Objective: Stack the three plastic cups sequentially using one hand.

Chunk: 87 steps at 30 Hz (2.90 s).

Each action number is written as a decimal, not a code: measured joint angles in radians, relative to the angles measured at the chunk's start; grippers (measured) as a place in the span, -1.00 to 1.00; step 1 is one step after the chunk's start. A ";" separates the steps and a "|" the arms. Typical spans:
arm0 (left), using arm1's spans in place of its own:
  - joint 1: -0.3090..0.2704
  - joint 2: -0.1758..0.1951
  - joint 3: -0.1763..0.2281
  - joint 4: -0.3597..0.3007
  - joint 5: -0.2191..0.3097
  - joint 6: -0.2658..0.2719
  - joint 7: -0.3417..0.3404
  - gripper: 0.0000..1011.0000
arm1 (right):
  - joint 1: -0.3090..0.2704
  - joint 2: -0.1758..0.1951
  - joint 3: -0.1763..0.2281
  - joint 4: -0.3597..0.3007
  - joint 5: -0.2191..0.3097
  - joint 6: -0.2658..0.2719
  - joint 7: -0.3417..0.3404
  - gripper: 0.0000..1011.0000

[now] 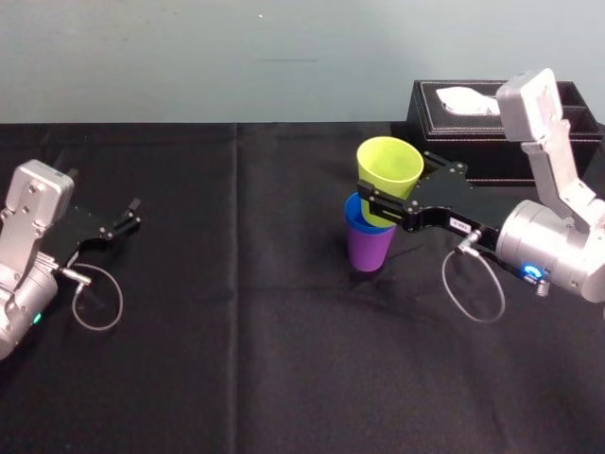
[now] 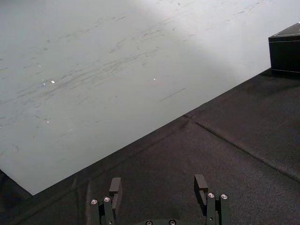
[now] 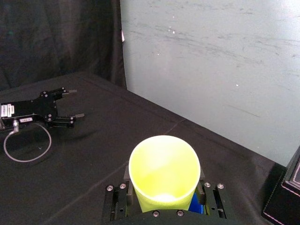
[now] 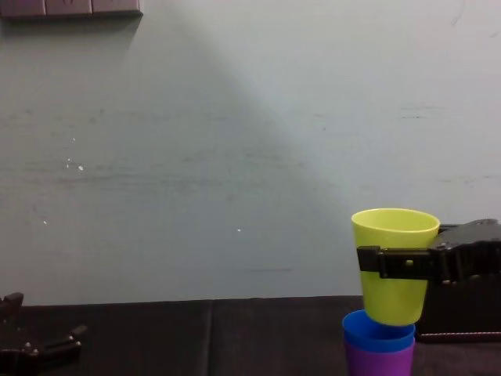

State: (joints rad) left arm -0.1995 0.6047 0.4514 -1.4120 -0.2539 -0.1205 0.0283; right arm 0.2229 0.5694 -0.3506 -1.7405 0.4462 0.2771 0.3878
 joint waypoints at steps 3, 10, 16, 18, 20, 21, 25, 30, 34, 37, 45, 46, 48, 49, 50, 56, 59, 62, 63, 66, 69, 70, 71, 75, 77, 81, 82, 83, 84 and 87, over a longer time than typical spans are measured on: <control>0.000 0.000 0.000 0.000 0.000 0.000 0.000 1.00 | 0.020 -0.011 -0.012 0.026 -0.006 -0.003 0.005 0.45; 0.000 0.000 0.000 0.000 0.000 0.000 0.000 1.00 | 0.056 -0.033 -0.032 0.075 -0.018 -0.006 0.010 0.45; 0.000 0.000 0.000 0.000 0.000 0.000 0.000 1.00 | 0.077 -0.046 -0.042 0.106 -0.026 -0.008 0.014 0.45; 0.000 0.000 0.000 0.000 0.000 0.000 0.000 1.00 | 0.085 -0.050 -0.045 0.118 -0.029 -0.011 0.016 0.45; 0.000 0.000 0.000 0.000 0.000 0.000 0.000 1.00 | 0.094 -0.055 -0.049 0.131 -0.033 -0.012 0.017 0.45; 0.000 0.000 0.000 0.000 0.000 0.000 0.000 1.00 | 0.096 -0.057 -0.050 0.135 -0.035 -0.012 0.018 0.45; 0.000 0.000 0.000 0.000 0.000 0.000 0.000 1.00 | 0.106 -0.063 -0.056 0.154 -0.041 -0.012 0.021 0.45; 0.000 0.000 0.000 0.000 0.000 0.000 0.000 1.00 | 0.108 -0.067 -0.058 0.169 -0.045 -0.012 0.023 0.45; 0.000 0.000 0.000 0.000 0.000 0.000 0.000 1.00 | 0.108 -0.069 -0.059 0.182 -0.046 -0.018 0.027 0.45; 0.000 0.000 0.000 0.000 0.000 0.000 0.000 1.00 | 0.105 -0.072 -0.059 0.195 -0.047 -0.024 0.030 0.45; 0.000 0.000 0.000 0.000 0.000 0.000 0.000 1.00 | 0.098 -0.076 -0.057 0.213 -0.046 -0.027 0.032 0.45; 0.000 0.000 0.000 0.000 0.000 0.000 0.000 1.00 | 0.098 -0.076 -0.057 0.213 -0.046 -0.027 0.032 0.45; 0.000 0.000 0.000 0.000 0.000 0.000 0.000 1.00 | 0.098 -0.076 -0.057 0.212 -0.046 -0.027 0.032 0.45; 0.000 0.000 0.000 0.000 0.000 0.000 0.000 1.00 | 0.098 -0.076 -0.057 0.212 -0.046 -0.027 0.032 0.45; 0.000 0.000 0.000 0.000 0.000 0.000 0.000 1.00 | 0.098 -0.076 -0.057 0.212 -0.046 -0.027 0.032 0.45; 0.000 0.000 0.000 0.000 0.000 0.000 0.000 1.00 | 0.098 -0.076 -0.057 0.210 -0.045 -0.027 0.032 0.45; 0.000 0.000 0.000 0.000 0.000 0.000 0.000 1.00 | 0.098 -0.075 -0.057 0.209 -0.045 -0.027 0.032 0.45; 0.000 0.000 0.000 0.000 0.000 0.000 0.000 1.00 | 0.099 -0.075 -0.057 0.208 -0.045 -0.027 0.032 0.53; 0.000 0.000 0.000 0.000 0.000 0.000 0.000 1.00 | 0.099 -0.075 -0.057 0.208 -0.045 -0.027 0.032 0.59; 0.000 0.000 0.000 0.000 0.000 0.000 0.000 1.00 | 0.099 -0.075 -0.057 0.208 -0.045 -0.027 0.032 0.71; 0.000 0.000 0.000 0.000 0.000 0.000 0.000 1.00 | 0.099 -0.075 -0.057 0.208 -0.045 -0.027 0.032 0.88; 0.000 0.000 0.000 0.000 0.000 0.000 0.000 1.00 | 0.099 -0.075 -0.057 0.207 -0.045 -0.027 0.032 0.96; 0.000 0.000 0.000 0.000 0.000 0.000 0.000 1.00 | 0.099 -0.075 -0.057 0.207 -0.045 -0.027 0.032 0.96; 0.000 0.000 0.000 0.000 0.000 0.000 0.000 1.00 | 0.099 -0.074 -0.057 0.207 -0.045 -0.027 0.032 0.98; 0.000 0.000 0.000 0.000 0.000 0.000 0.000 1.00 | 0.099 -0.074 -0.057 0.207 -0.045 -0.027 0.032 0.98; 0.000 0.000 0.000 0.000 0.000 0.000 0.000 1.00 | 0.099 -0.074 -0.057 0.207 -0.045 -0.027 0.032 0.98; 0.000 0.000 0.000 0.000 0.000 0.000 0.000 1.00 | 0.099 -0.074 -0.057 0.207 -0.045 -0.027 0.032 0.98; 0.000 0.000 0.000 0.000 0.000 0.000 0.000 1.00 | 0.099 -0.074 -0.057 0.207 -0.045 -0.027 0.031 0.98; 0.000 0.000 0.000 0.000 0.000 0.000 0.000 1.00 | 0.099 -0.074 -0.057 0.207 -0.045 -0.027 0.031 0.98; 0.000 0.000 0.000 0.000 0.000 0.000 0.000 1.00 | 0.078 -0.072 -0.041 0.186 -0.045 -0.034 0.012 0.98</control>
State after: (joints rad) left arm -0.1995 0.6047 0.4513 -1.4120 -0.2539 -0.1205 0.0283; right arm 0.3005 0.4975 -0.3911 -1.5549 0.4014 0.2432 0.3994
